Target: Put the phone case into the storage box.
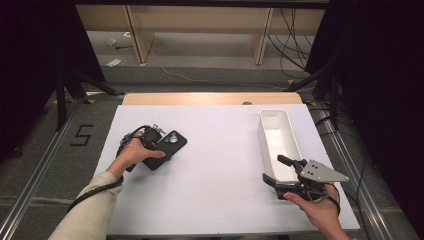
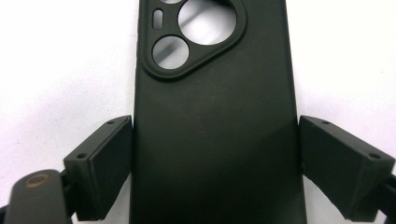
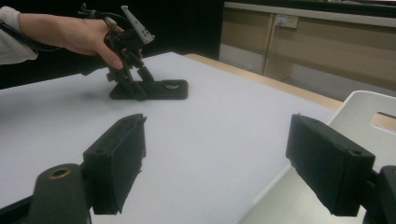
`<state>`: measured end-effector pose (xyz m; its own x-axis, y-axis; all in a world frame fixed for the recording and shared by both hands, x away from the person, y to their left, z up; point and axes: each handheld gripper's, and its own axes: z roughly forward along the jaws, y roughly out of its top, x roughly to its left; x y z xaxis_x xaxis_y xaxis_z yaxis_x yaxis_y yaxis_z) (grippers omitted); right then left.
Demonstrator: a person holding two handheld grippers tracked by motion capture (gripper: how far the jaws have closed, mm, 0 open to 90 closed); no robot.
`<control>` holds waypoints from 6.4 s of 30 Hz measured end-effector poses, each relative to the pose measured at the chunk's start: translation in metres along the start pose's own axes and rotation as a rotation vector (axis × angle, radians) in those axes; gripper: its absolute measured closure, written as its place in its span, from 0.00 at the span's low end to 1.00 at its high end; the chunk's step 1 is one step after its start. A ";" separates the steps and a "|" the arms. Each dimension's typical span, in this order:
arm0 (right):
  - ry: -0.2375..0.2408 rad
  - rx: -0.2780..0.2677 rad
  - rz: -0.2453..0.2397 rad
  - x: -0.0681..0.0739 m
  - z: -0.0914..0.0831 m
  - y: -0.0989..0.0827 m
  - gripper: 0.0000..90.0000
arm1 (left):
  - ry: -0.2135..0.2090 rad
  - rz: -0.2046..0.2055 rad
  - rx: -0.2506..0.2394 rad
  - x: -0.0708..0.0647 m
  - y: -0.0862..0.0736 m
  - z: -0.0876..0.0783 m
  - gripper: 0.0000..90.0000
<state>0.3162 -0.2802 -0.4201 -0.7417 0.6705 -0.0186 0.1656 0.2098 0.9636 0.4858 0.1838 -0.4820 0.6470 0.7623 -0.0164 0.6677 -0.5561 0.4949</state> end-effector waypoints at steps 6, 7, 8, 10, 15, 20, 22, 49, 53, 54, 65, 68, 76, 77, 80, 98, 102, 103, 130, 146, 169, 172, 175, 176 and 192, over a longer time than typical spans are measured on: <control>0.000 -0.002 -0.001 0.000 0.001 0.000 0.23 | 0.000 0.000 -0.003 0.000 0.000 0.000 0.15; 0.000 -0.002 -0.001 0.000 0.001 0.000 0.23 | 0.002 -0.002 -0.002 0.000 0.000 0.000 0.15; 0.000 -0.003 -0.001 0.000 0.001 0.000 0.23 | 0.002 -0.002 -0.002 0.000 0.000 0.000 0.15; 0.001 -0.003 -0.001 0.000 0.001 0.000 0.23 | 0.003 -0.004 0.003 -0.001 0.000 0.000 0.15; 0.002 -0.002 0.001 0.000 0.001 0.000 0.23 | 0.003 -0.006 0.002 -0.001 0.000 -0.001 0.15; 0.001 -0.002 0.001 0.000 0.001 0.000 0.23 | 0.008 -0.006 -0.001 -0.001 0.000 -0.001 0.16; 0.001 -0.002 0.001 0.000 0.001 0.000 0.23 | 0.008 -0.007 -0.003 -0.002 -0.001 -0.001 0.16; 0.000 -0.004 0.000 0.001 0.001 0.000 0.23 | -0.007 -0.016 -0.070 -0.007 -0.001 -0.010 0.17; -0.002 -0.006 0.001 0.000 0.001 0.000 0.23 | -0.013 -0.027 -0.104 -0.010 0.000 -0.013 0.17; -0.002 -0.005 0.002 0.000 0.001 0.000 0.23 | -0.013 -0.026 -0.113 -0.010 0.001 -0.013 0.17; -0.008 -0.008 0.005 0.000 0.001 0.000 0.22 | -0.025 -0.020 -0.213 -0.020 0.003 -0.024 0.17; -0.007 -0.008 0.006 0.000 0.001 0.000 0.22 | -0.041 -0.012 -0.230 -0.024 0.003 -0.026 0.17; -0.008 -0.011 0.011 0.000 0.001 0.000 0.22 | -0.038 -0.018 -0.283 -0.032 0.002 -0.033 0.17; -0.008 -0.011 0.012 0.000 0.001 0.000 0.22 | -0.038 -0.018 -0.290 -0.033 0.001 -0.034 0.17; -0.007 -0.012 0.012 0.000 0.002 0.001 0.22 | -0.039 -0.023 -0.308 -0.037 0.000 -0.036 0.17; -0.010 -0.018 0.019 0.001 0.007 0.002 0.21 | -0.024 -0.029 -0.383 -0.055 -0.005 -0.049 0.17; -0.006 -0.023 0.018 0.002 0.009 0.003 0.21 | -0.020 -0.030 -0.398 -0.058 -0.007 -0.052 0.17; -0.005 -0.016 0.018 0.002 0.009 0.004 0.21 | -0.015 -0.033 -0.405 -0.059 -0.007 -0.052 0.17; 0.014 -0.031 0.041 0.008 0.028 0.011 0.21 | 0.003 -0.023 -0.491 -0.087 -0.015 -0.066 0.17; 0.018 -0.025 0.042 0.012 0.046 0.016 0.22 | -0.013 -0.012 -0.514 -0.099 -0.017 -0.070 0.17; 0.047 -0.029 0.047 0.014 0.073 0.027 0.22 | -0.036 0.022 -0.525 -0.115 -0.016 -0.069 0.17; 0.047 -0.029 0.051 0.013 0.076 0.029 0.22 | -0.039 0.027 -0.523 -0.117 -0.016 -0.069 0.17; 0.049 -0.029 0.053 0.013 0.079 0.030 0.21 | -0.042 0.034 -0.522 -0.119 -0.015 -0.068 0.17; 0.047 -0.028 0.054 0.013 0.080 0.031 0.20 | -0.044 0.037 -0.520 -0.119 -0.015 -0.068 0.17; 0.026 -0.028 0.065 0.009 0.092 0.037 0.16 | -0.062 0.061 -0.525 -0.131 -0.012 -0.064 0.17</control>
<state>0.3755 -0.2013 -0.4090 -0.7466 0.6633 0.0505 0.1957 0.1465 0.9696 0.3694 0.1124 -0.4302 0.7102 0.7037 -0.0178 0.3645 -0.3460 0.8645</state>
